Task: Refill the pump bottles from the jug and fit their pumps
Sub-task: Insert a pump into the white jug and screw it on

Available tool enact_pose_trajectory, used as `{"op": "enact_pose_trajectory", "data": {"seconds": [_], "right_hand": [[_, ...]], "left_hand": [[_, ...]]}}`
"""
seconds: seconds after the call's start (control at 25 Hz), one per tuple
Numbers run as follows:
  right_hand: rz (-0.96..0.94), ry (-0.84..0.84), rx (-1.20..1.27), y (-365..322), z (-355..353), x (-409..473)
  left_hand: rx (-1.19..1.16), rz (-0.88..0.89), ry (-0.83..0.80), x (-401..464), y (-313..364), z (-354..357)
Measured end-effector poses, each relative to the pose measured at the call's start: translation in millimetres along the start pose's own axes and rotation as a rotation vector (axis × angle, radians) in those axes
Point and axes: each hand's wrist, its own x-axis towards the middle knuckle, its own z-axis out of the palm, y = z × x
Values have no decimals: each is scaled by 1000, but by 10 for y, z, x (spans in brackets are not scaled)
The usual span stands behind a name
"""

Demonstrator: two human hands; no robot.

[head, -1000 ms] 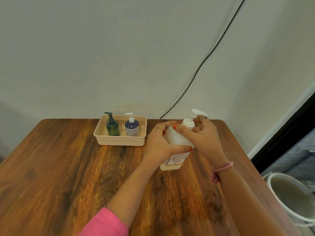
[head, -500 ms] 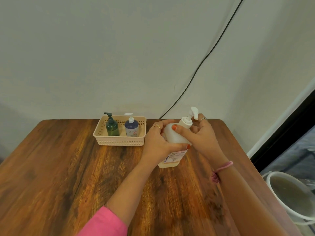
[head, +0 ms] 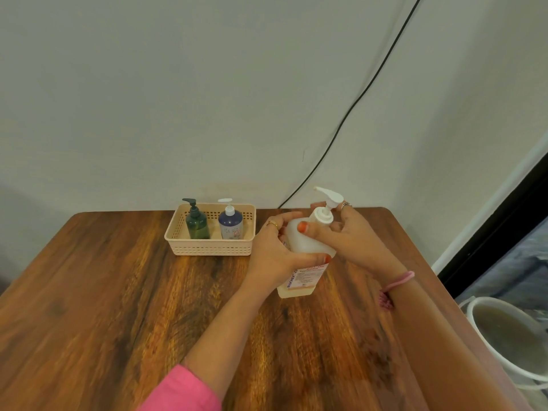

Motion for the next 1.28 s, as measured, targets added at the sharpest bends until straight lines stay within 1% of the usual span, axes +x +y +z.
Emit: {"op": "enact_pose_trajectory", "data": {"seconds": [0.08, 0.12, 0.16, 0.24, 0.36, 0.44, 0.48, 0.52, 0.6, 0.64, 0.84, 1.0, 1.28], "right_hand": [[6, -138, 106, -21, -70, -36], [-15, -154, 124, -24, -92, -42], [-41, -134, 133, -29, -93, -52], [-67, -40, 126, -29, -48, -43], [-71, 130, 54, 27, 71, -8], [-59, 203, -5, 45, 122, -2], [-46, 190, -26, 37, 116, -6], [-31, 138, -16, 18, 98, -15], [-1, 7, 88, -15, 41, -49], [-7, -10, 123, -32, 16, -69], [-108, 101, 99, -5, -2, -70], [-194, 51, 16, -16, -49, -86], [-226, -2, -71, -99, -110, -115]], "left_hand": [[-4, -3, -3, -11, 30, -12], [-8, -4, -4, -10, 44, -14], [-11, -6, -3, -12, 56, -15], [-28, -16, 8, -14, 53, -16], [-39, -23, 20, -33, 33, -7], [-25, -12, 18, -48, 29, 0], [-19, -9, 19, -52, 24, -4], [-16, -7, 19, -52, 19, -12], [-22, -8, 15, -53, 24, -30], [-26, -11, 16, -51, 27, -35], [-27, -22, 21, -44, 34, -25], [-44, -38, 13, -43, 70, -39], [-34, -32, -5, -58, 103, -39]]}}
